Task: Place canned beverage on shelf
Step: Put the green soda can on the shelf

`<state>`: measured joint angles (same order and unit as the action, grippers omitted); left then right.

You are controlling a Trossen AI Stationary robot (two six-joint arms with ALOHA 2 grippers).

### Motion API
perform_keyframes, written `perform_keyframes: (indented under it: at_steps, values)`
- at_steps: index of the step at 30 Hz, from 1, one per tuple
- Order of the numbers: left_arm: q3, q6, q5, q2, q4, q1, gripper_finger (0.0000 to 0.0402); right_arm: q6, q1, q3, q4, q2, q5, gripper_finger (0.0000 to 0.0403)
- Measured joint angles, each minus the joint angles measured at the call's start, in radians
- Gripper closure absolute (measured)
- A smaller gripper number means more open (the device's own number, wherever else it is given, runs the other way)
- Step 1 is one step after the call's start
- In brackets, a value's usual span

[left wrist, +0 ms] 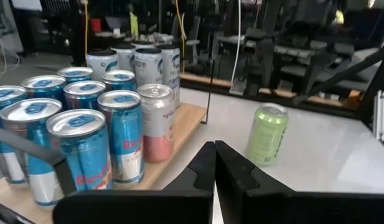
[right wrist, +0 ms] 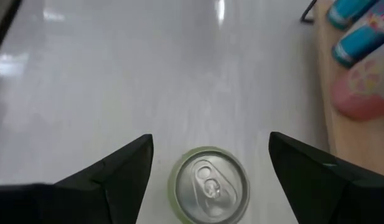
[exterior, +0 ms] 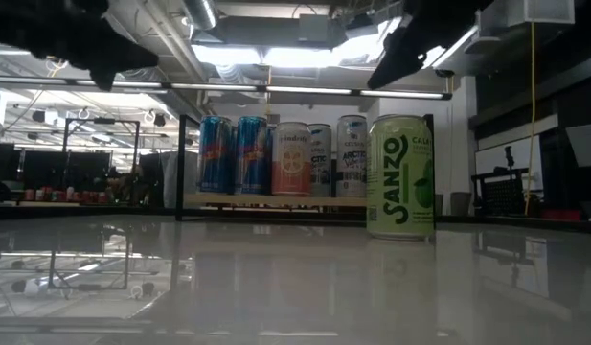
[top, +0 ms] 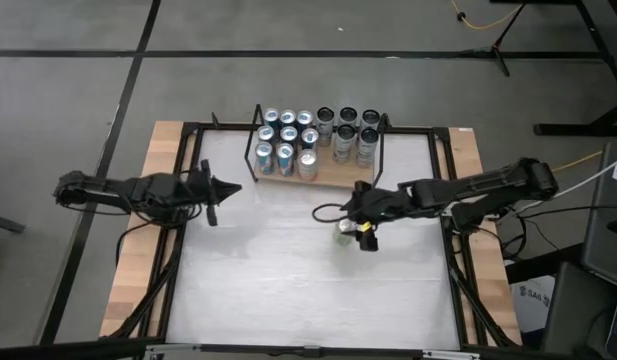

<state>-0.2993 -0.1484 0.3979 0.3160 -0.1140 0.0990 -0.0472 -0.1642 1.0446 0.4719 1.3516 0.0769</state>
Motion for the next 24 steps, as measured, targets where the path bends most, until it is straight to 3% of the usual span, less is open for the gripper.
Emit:
perform_keyframes:
  at_steps: [11,20,24]
  values:
    - [0.165,0.078,-0.025,-0.316,0.006,0.000,0.0402,0.004,0.000,0.083,0.122,0.072,-0.018,0.0091]
    - [0.291,0.080,-0.030,-0.313,0.176,0.000,0.0402,0.004,0.000,0.083,0.170,0.081,-0.018,0.0091]
    - [0.292,0.087,-0.042,-0.310,0.176,-0.001,0.0402,0.031,0.000,0.083,0.170,0.091,-0.018,0.0091]
